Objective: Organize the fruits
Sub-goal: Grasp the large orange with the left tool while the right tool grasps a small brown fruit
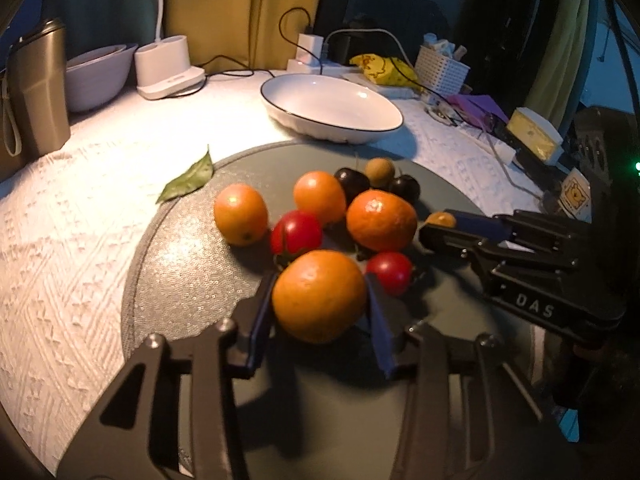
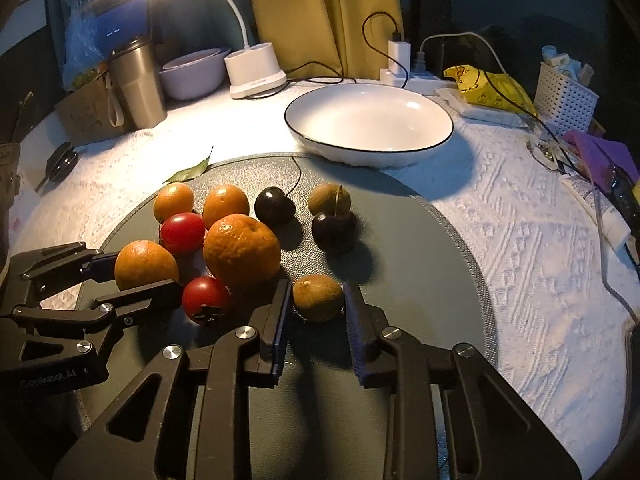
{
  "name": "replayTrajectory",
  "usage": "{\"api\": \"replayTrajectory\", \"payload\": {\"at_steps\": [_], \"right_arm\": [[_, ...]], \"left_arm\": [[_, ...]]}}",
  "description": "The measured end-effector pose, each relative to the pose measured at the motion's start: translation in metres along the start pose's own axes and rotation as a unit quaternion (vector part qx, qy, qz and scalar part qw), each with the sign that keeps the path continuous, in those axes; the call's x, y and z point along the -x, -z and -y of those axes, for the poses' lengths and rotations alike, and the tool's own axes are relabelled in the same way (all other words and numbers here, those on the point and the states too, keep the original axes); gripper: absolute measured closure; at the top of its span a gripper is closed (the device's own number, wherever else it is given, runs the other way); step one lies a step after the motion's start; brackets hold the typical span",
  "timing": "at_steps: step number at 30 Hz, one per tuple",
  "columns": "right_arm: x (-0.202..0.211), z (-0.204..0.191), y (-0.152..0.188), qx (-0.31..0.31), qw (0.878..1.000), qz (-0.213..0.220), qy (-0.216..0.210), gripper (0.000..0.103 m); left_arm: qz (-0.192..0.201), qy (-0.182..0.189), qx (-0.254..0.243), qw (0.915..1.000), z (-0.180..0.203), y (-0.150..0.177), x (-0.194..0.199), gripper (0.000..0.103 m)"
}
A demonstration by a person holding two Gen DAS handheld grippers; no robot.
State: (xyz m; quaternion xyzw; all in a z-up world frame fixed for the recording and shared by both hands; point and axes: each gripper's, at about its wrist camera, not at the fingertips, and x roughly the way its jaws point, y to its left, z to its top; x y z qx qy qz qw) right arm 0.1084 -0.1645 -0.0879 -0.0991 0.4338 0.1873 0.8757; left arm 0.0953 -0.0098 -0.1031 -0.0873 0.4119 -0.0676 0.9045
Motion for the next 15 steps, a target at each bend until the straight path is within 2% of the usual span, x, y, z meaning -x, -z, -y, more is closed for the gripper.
{"api": "replayTrajectory", "payload": {"at_steps": [6,15], "right_arm": [[0.009,0.003,-0.002,0.003,1.000,0.013,0.005,0.075],[0.025,0.018,-0.014,0.000,0.999,0.045,0.024,0.075]], "left_arm": [[0.021,0.016,0.005,0.9997,-0.002,-0.005,0.012,0.059],[0.053,0.012,-0.006,0.9985,0.002,-0.022,0.028,0.059]]}}
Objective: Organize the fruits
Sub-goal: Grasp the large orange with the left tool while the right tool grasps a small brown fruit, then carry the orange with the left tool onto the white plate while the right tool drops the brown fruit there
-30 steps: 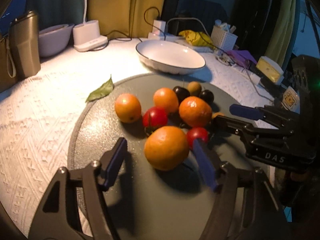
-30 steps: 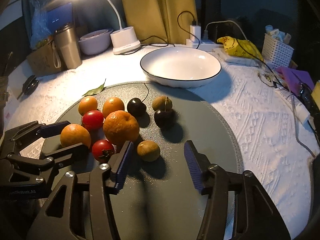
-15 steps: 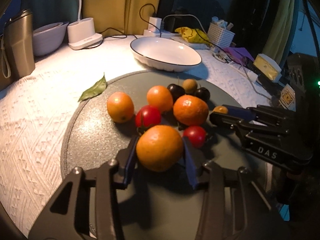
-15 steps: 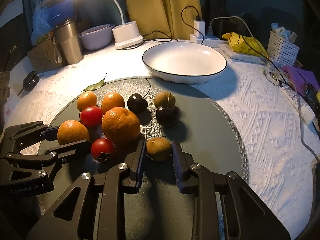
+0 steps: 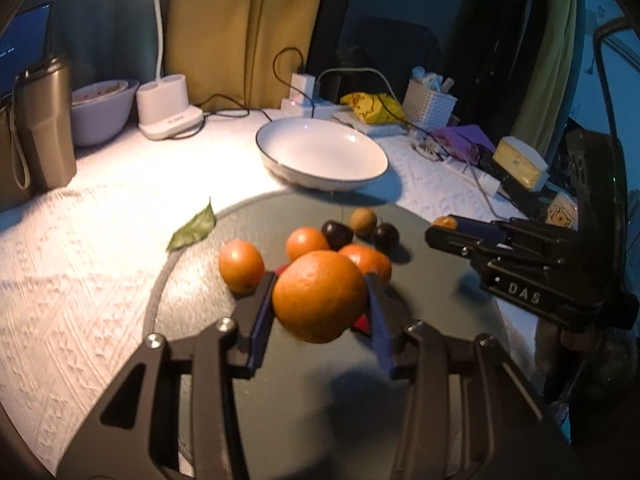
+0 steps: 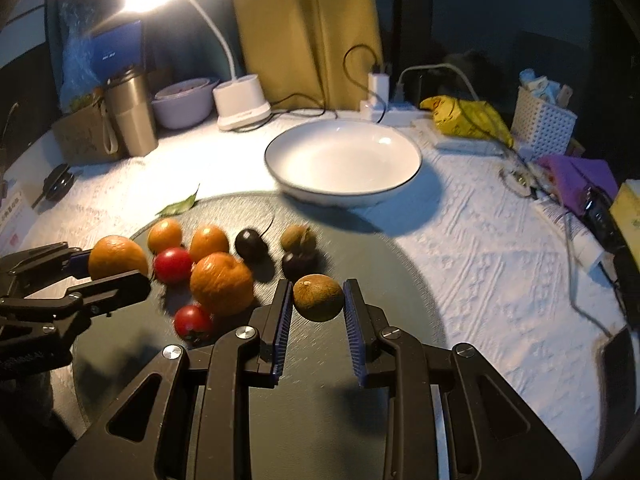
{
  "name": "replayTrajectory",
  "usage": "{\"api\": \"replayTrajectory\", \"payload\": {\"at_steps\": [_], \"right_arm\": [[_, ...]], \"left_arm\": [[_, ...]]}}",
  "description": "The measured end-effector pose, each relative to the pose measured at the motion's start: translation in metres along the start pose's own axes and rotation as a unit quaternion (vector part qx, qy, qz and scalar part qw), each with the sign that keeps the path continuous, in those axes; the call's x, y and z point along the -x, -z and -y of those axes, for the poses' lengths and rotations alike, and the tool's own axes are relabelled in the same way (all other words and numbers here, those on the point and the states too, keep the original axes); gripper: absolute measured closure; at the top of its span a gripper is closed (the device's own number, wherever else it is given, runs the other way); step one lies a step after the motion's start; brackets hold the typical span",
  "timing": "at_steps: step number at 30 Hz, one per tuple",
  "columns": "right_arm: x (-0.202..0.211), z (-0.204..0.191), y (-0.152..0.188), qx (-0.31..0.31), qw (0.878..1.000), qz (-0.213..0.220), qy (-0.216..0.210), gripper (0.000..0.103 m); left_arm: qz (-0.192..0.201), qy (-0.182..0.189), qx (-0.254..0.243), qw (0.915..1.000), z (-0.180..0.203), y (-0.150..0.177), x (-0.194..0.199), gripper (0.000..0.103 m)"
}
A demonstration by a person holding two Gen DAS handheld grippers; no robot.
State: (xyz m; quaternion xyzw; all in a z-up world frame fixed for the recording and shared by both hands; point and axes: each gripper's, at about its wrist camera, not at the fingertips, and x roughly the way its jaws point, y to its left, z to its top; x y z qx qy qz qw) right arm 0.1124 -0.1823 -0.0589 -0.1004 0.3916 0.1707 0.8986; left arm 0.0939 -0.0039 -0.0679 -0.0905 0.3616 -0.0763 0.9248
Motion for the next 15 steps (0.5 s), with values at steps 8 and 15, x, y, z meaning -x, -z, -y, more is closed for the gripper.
{"api": "replayTrajectory", "payload": {"at_steps": [8,15], "right_arm": [[0.003,0.019,-0.021,-0.005,1.000,0.025,0.012,0.075],[-0.004,0.033,-0.036,-0.005,0.999,0.035,0.020,0.075]], "left_arm": [[0.025,0.000,-0.005,0.9997,-0.005,-0.027,0.000,0.059],[0.035,0.002,-0.010,0.9993,-0.009,-0.050,-0.012,0.059]]}}
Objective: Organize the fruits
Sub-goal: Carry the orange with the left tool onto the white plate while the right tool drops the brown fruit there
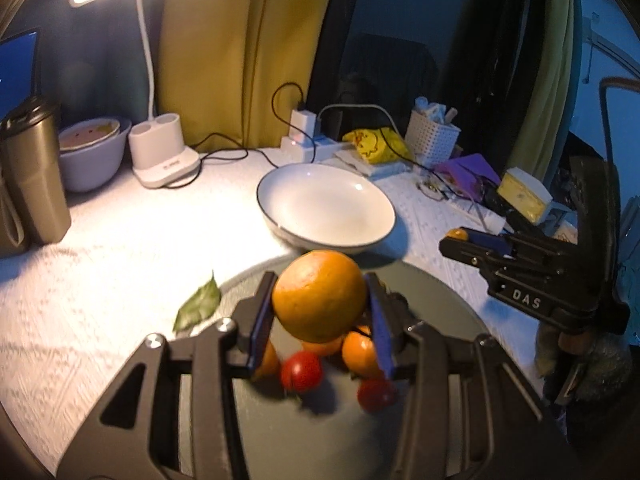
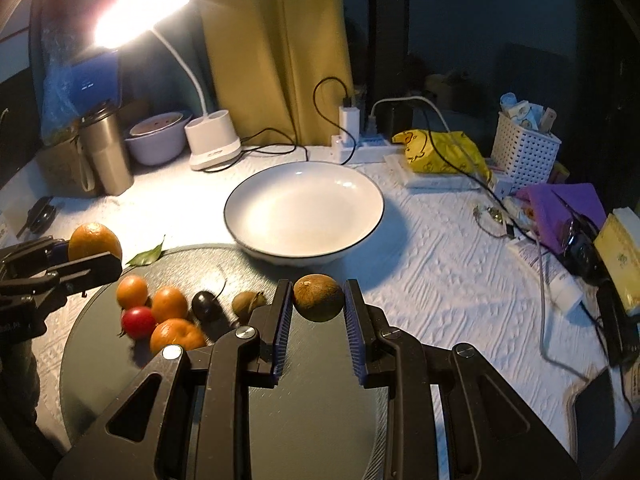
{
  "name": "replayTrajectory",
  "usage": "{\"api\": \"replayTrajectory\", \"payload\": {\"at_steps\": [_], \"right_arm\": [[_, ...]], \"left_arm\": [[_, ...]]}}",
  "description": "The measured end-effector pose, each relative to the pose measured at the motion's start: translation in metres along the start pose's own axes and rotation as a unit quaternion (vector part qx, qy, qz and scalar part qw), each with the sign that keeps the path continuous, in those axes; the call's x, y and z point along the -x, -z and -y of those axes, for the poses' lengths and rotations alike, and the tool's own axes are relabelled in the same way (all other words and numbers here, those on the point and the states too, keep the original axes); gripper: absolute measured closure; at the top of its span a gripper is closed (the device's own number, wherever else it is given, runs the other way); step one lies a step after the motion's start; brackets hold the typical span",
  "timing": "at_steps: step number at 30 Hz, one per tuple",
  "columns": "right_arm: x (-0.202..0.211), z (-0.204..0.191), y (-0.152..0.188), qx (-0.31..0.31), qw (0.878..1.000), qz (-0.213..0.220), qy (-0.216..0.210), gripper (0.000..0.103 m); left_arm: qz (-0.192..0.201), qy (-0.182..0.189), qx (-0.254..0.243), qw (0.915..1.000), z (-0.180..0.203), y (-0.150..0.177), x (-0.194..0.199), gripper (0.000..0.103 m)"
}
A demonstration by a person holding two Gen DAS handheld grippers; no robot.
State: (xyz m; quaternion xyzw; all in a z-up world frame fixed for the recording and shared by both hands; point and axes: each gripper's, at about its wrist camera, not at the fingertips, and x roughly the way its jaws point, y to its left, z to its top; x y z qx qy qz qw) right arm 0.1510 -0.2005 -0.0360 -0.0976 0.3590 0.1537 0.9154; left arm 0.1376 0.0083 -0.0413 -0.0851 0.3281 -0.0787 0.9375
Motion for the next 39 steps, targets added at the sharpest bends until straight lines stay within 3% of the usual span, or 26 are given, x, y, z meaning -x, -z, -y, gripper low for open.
{"api": "replayTrajectory", "payload": {"at_steps": [20,39], "right_arm": [[-0.034,0.021,-0.040,0.011,1.000,0.024,0.010,0.075],[-0.100,0.027,-0.068,0.008,1.000,0.024,-0.011,0.075]], "left_arm": [[0.013,0.012,-0.024,0.9995,-0.005,-0.055,-0.055,0.059],[-0.051,0.040,0.001,0.9979,-0.011,-0.077,-0.127,0.059]]}}
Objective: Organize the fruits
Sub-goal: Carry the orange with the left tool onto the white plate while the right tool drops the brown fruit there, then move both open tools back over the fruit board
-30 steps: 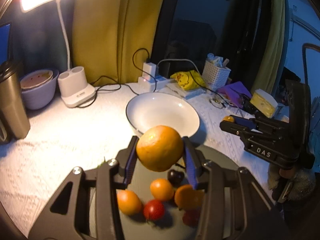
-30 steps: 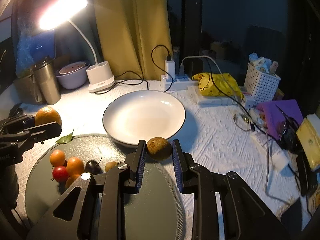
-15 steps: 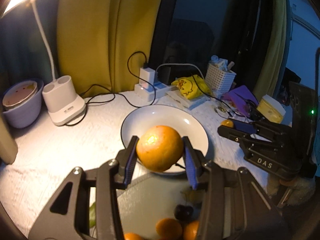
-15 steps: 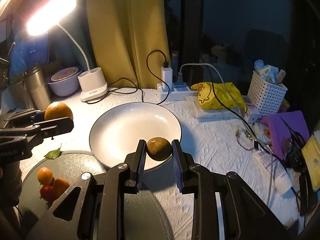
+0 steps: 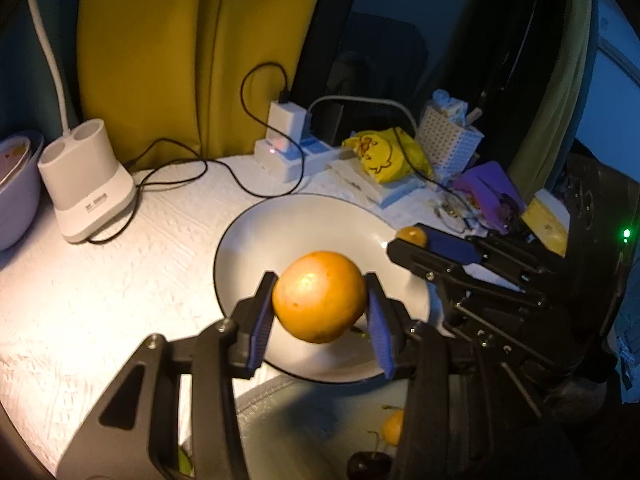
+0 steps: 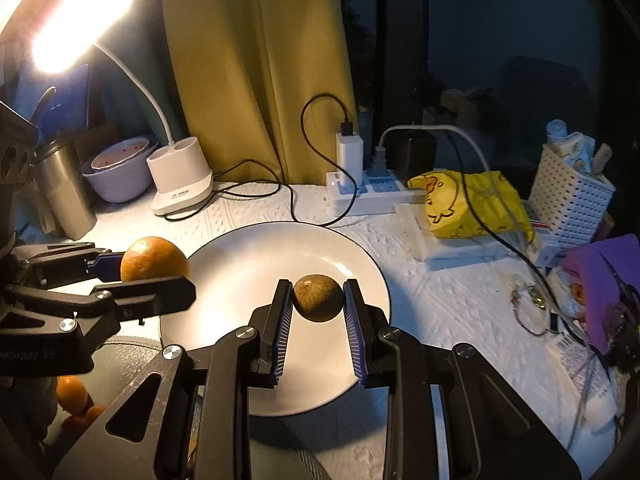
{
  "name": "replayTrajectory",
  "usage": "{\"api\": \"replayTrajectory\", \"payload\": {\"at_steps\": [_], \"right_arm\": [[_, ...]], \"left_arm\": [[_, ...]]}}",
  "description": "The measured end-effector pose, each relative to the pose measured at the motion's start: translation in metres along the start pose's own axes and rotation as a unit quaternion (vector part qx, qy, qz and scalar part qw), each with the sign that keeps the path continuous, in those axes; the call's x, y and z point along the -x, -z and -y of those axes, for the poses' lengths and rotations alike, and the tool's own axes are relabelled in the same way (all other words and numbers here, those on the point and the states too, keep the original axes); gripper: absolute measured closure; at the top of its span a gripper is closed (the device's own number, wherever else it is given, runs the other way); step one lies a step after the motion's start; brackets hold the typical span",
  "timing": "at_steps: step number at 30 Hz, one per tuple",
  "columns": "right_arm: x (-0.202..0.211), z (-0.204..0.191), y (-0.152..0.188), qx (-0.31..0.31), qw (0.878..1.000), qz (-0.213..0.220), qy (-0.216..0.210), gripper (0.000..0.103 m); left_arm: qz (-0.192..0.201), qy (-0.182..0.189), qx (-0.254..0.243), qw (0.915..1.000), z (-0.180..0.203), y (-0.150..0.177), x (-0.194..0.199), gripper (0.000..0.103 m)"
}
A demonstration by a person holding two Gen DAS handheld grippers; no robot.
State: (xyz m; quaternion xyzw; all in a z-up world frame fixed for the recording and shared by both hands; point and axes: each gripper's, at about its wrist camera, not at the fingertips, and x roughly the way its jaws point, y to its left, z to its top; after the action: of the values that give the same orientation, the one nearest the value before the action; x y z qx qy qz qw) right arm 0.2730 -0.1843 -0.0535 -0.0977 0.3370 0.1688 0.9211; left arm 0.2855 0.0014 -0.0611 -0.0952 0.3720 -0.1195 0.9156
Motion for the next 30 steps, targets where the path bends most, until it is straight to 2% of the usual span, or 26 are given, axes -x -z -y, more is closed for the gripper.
{"api": "replayTrajectory", "payload": {"at_steps": [7,9,11,17,19,20,30], "right_arm": [[-0.015,0.004,0.005,-0.010,1.000,-0.017,0.002,0.075],[-0.016,0.005,0.004,-0.011,1.000,-0.019,0.007,0.072],[-0.017,0.005,0.005,-0.012,1.000,-0.021,0.010,0.061],[-0.010,0.004,0.004,-0.012,1.000,-0.016,0.016,0.060],[-0.004,0.005,0.003,-0.014,1.000,-0.012,0.018,0.060],[-0.001,0.005,0.003,-0.015,1.000,-0.009,0.019,0.060],[0.033,-0.001,0.004,-0.020,0.999,0.007,0.027,0.060]], "left_arm": [[-0.034,0.001,0.014,0.9993,-0.007,-0.001,-0.017,0.058],[-0.031,0.001,0.017,0.9994,-0.007,-0.001,-0.016,0.058],[-0.027,0.001,0.017,0.9995,-0.006,-0.002,-0.013,0.057],[0.000,0.001,0.013,0.9999,-0.003,-0.007,0.004,0.052],[0.008,0.002,0.014,0.9999,-0.002,-0.008,0.010,0.038],[0.011,0.004,0.016,0.9998,-0.001,-0.008,0.013,0.037],[0.039,-0.001,0.008,0.9992,0.010,-0.005,0.048,0.036]]}}
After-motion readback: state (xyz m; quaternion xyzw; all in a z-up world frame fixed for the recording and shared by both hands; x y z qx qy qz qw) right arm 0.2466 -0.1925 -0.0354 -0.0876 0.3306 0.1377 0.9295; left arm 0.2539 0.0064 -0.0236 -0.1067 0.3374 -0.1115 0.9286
